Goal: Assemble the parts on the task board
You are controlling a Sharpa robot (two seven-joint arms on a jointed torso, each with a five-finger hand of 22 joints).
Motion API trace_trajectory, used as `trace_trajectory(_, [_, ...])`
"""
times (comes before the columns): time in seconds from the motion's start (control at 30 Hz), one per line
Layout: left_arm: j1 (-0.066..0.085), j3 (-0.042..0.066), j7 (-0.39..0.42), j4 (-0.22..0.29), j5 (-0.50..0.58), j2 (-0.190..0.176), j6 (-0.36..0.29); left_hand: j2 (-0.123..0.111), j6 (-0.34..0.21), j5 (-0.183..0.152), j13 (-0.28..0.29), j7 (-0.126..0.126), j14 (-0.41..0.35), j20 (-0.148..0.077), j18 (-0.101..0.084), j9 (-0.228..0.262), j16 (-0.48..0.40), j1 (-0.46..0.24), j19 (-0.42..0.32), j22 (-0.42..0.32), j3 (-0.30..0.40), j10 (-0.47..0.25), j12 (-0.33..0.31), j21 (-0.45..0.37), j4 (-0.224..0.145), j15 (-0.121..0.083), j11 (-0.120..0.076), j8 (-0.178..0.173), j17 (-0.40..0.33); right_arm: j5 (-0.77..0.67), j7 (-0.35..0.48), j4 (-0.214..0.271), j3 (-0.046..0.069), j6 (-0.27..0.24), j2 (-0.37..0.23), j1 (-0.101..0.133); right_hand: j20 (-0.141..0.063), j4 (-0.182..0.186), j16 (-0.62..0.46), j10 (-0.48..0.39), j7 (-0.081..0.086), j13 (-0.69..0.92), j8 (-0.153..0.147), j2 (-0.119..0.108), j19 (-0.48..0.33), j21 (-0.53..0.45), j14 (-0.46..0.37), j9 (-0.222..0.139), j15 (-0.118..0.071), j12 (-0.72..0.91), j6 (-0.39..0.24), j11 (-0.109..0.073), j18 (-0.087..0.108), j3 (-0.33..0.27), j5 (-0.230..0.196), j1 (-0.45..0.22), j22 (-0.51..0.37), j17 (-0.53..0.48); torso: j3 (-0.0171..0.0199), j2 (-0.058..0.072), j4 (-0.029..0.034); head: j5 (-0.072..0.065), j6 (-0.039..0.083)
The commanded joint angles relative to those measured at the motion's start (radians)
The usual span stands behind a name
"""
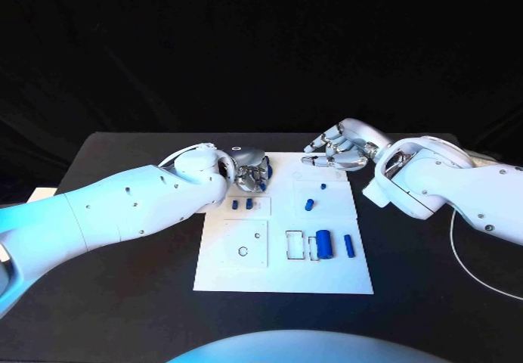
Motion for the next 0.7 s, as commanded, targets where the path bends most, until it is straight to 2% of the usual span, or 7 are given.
trace_trajectory(0.03, [0.002,0.011,-0.007,0.028,0.066,-0.023,-0.037,0.001,0.008,0.003,-0.001,0.002,0.023,-0.004,-0.011,0.001,0.003,-0.008,0.003,0.001,0.005,0.007,-0.006,0.007,-0.001,-0.004,-0.001,-0.002,-0.002,-0.004,0.006,-0.002,0.0,0.012,0.0,-0.001,0.002,0.0,-0.003,-0.008,-0.003,0.002,0.003,0.003,-0.006,-0.003,0.052,0.002,-0.001,0.003,0.006,0.0,0.01,-0.007,0.006,0.009,0.0,0.007,0.0003,-0.001,0.003,-0.003,0.0])
trace_trajectory(0.17, [0.004,0.026,-0.014,0.059,0.1,-0.062,-0.033,-0.001,0.008,0.003,-0.001,0.003,0.022,-0.003,-0.011,-0.001,0.004,-0.013,0.003,0.004,0.01,0.006,-0.013,0.009,-0.004,-0.003,0.001,-0.006,-0.003,-0.004,0.006,-0.003,0.0,0.013,0.0,-0.002,0.002,0.0,-0.003,-0.008,-0.003,0.002,0.003,0.003,-0.006,-0.003,0.052,0.002,-0.001,0.003,0.006,0.0,0.01,-0.007,0.006,0.009,0.0,0.007,0.001,-0.001,0.0049,0.001,0.002])
trace_trajectory(0.3, [0.008,0.032,-0.02,0.074,0.122,-0.096,-0.004,-0.009,0.008,0.001,-0.001,0.004,0.021,-0.001,-0.012,-0.003,0.005,-0.033,0.003,0.007,0.012,0.006,-0.023,0.011,-0.001,0.0,0.003,-0.013,-0.008,-0.004,0.006,-0.004,0.0,0.013,0.0,-0.003,0.002,0.0,-0.003,-0.007,-0.003,0.002,0.004,0.004,-0.006,-0.003,0.052,0.002,-0.001,0.003,0.007,0.0,0.01,-0.008,0.007,0.009,0.001,0.007,0.0037,-0.003,0.0089,0.002,0.002])
trace_trajectory(0.4, [0.009,0.033,-0.023,0.072,0.13,-0.11,0.018,-0.01,0.008,0.001,-0.001,0.004,0.021,-0.001,-0.012,-0.004,0.005,-0.036,0.003,0.008,0.012,0.007,-0.025,0.012,-0.001,0.0,0.003,-0.014,-0.008,-0.004,0.006,-0.005,0.0,0.014,0.0,-0.004,0.002,0.0,-0.003,-0.007,-0.003,0.002,0.004,0.004,-0.006,-0.003,0.052,0.002,-0.001,0.003,0.007,0.0,0.01,-0.008,0.007,0.009,0.001,0.007,0.0045,-0.002,0.01,0.003,0.002])
trace_trajectory(0.47, [0.008,0.033,-0.024,0.067,0.134,-0.114,0.029,-0.01,0.009,0.001,-0.001,0.003,0.021,-0.001,-0.012,-0.004,0.005,-0.037,0.003,0.009,0.013,0.007,-0.026,0.013,-0.001,0.0,0.003,-0.014,-0.01,-0.004,0.006,-0.005,0.0,0.014,0.0,-0.005,0.002,0.0,-0.003,-0.007,-0.003,0.002,0.004,0.004,-0.006,-0.003,0.052,0.002,-0.001,0.003,0.007,0.0,0.01,-0.008,0.007,0.009,0.001,0.007,0.0037,-0.002,0.0091,0.004,0.002])
trace_trajectory(0.53, [0.007,0.033,-0.024,0.061,0.136,-0.114,0.035,-0.011,0.008,0.001,-0.002,0.003,0.021,-0.001,-0.013,-0.005,0.005,-0.039,0.003,0.01,0.013,0.006,-0.028,0.014,-0.001,0.0,0.003,-0.015,-0.01,-0.004,0.006,-0.005,0.0,0.014,0.0,-0.005,0.002,0.0,-0.003,-0.007,-0.003,0.002,0.004,0.004,-0.006,-0.003,0.052,0.002,-0.001,0.003,0.007,0.0,0.01,-0.008,0.007,0.009,0.001,0.007,0.003,-0.002,0.009,0.008,-0.002])
trace_trajectory(0.7, [0.003,0.03,-0.023,0.051,0.138,-0.107,0.043,-0.011,0.008,0.001,-0.002,0.003,0.02,-0.001,-0.012,-0.005,0.005,-0.039,0.002,0.009,0.015,0.006,-0.029,0.013,-0.002,0.0,0.003,-0.017,-0.01,-0.004,0.006,-0.006,0.0,0.014,0.001,-0.005,0.002,0.0,-0.003,-0.007,-0.003,0.002,0.004,0.004,-0.006,-0.003,0.052,0.002,-0.001,0.003,0.007,0.0,0.01,-0.008,0.007,0.009,0.001,0.007,0.0026,-0.002,0.0081,0.01,-0.001])
